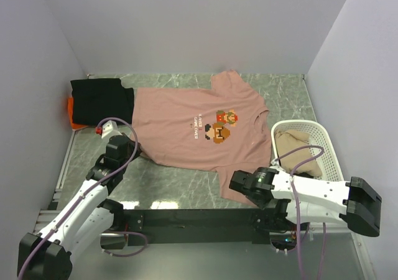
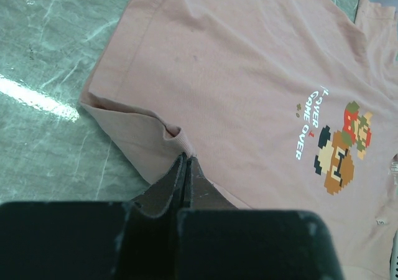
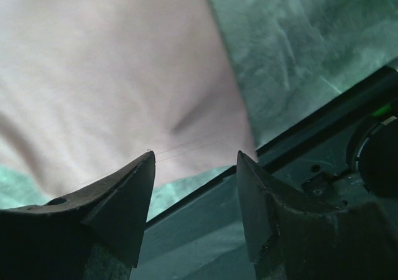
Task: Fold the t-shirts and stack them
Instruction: Fold the tshirt
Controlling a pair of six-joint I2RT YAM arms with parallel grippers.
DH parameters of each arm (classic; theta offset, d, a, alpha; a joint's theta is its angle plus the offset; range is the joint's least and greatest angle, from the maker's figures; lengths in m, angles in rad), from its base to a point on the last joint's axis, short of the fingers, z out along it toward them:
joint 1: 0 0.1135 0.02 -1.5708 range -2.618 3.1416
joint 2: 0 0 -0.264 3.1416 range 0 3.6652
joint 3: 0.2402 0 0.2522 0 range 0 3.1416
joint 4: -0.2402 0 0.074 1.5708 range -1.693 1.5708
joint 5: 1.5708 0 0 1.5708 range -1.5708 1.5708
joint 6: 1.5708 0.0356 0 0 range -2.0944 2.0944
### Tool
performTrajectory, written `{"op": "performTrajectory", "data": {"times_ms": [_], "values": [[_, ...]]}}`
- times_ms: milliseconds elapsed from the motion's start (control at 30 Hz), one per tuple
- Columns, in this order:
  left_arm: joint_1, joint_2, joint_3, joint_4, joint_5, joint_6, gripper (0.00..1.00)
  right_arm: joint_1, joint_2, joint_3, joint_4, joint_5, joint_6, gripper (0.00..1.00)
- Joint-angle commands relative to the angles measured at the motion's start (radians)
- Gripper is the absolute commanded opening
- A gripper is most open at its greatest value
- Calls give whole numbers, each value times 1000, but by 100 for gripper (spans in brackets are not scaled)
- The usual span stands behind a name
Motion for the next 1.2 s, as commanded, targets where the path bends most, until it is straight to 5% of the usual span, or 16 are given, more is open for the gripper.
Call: {"op": "performTrajectory", "data": {"times_ms": [0, 633, 700, 867, 1167], "values": [[-7, -14, 18, 28, -4, 23, 1, 9, -28, -49, -6, -13, 94, 62], [-13, -20, 22, 16, 4, 19, 1, 10, -22, -130, 87, -67, 114, 59], [-11, -20, 23, 15, 4, 19, 1, 15, -8, -124, 86, -61, 111, 49], [-11, -20, 23, 7, 1, 19, 0, 30, 13, -107, 67, -48, 103, 0], [-13, -34, 32, -36, -14, 3, 1, 150, 96, 6, -11, -31, 97, 0]]}}
